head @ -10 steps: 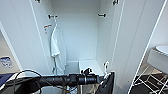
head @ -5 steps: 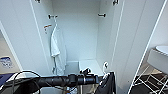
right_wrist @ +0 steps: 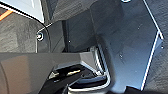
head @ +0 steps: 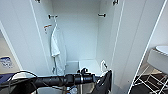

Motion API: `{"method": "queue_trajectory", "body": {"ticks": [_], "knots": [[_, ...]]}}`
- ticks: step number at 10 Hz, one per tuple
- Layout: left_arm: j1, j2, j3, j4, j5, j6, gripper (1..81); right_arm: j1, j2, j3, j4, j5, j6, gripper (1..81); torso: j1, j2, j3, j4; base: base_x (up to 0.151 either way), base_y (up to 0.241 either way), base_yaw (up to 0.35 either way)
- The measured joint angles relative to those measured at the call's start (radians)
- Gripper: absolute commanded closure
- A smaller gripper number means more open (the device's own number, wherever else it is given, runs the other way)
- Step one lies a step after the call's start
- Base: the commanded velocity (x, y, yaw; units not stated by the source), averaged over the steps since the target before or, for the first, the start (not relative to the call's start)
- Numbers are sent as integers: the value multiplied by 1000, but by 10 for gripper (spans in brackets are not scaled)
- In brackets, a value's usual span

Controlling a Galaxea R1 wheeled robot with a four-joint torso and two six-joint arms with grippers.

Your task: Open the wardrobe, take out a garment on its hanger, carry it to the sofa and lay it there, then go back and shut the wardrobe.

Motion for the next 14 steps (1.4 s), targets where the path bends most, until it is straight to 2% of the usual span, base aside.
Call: {"method": "queue_trajectory", "body": {"ticks": [8, 14], "knots": [[19, -22, -10, 2, -72, 0, 811, 1, 0, 0, 0, 0, 0, 10, 0, 0, 0, 0, 0, 0, 0], [22, -40, -15, 2, -75, 0, 811, 13, -3, 0, 0, 0, -1, 10, -1, 0, 0, 0, 0, 0, -237]]}}
